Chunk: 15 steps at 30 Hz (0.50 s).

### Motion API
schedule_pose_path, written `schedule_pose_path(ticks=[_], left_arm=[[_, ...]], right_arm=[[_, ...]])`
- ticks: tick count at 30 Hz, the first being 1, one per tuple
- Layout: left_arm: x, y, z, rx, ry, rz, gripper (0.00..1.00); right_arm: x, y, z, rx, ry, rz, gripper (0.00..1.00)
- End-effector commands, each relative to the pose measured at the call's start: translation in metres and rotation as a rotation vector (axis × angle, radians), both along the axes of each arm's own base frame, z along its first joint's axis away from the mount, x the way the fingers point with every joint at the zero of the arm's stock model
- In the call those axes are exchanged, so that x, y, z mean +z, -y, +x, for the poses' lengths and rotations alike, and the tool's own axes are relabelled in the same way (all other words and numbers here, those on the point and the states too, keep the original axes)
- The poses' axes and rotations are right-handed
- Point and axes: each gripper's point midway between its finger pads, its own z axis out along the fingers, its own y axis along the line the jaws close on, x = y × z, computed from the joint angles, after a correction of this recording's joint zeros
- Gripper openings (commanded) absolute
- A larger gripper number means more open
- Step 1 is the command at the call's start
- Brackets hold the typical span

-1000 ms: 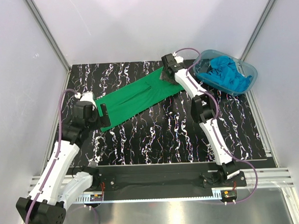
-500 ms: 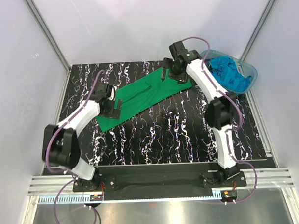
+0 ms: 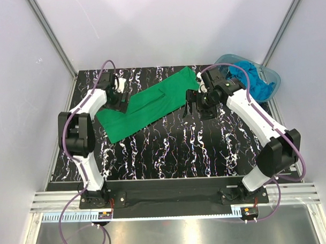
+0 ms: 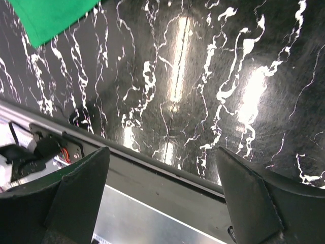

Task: Fold and stack the t-shirts
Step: Fold the tshirt

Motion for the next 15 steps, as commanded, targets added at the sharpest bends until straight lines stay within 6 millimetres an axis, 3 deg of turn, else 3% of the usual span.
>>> schedule_pose_path(ticks=[1, 7, 15], left_arm=[[-0.012, 0.003, 0.011, -0.063, -0.042, -0.046, 0.96], [-0.032, 0.009, 0.001, -0.047, -0.107, -0.09, 0.95], [-0.069, -0.004, -0.029, 0.02, -0.222, -0.04, 0.95]], right_arm=[[0.021, -0.002, -0.007, 0.058, 0.089, 0.059, 0.93], [0.025, -0.003, -0.013, 0.063, 0.104, 0.088, 0.94], [0.028, -0.007, -0.013, 0.057, 0.101, 0.112, 0.94]])
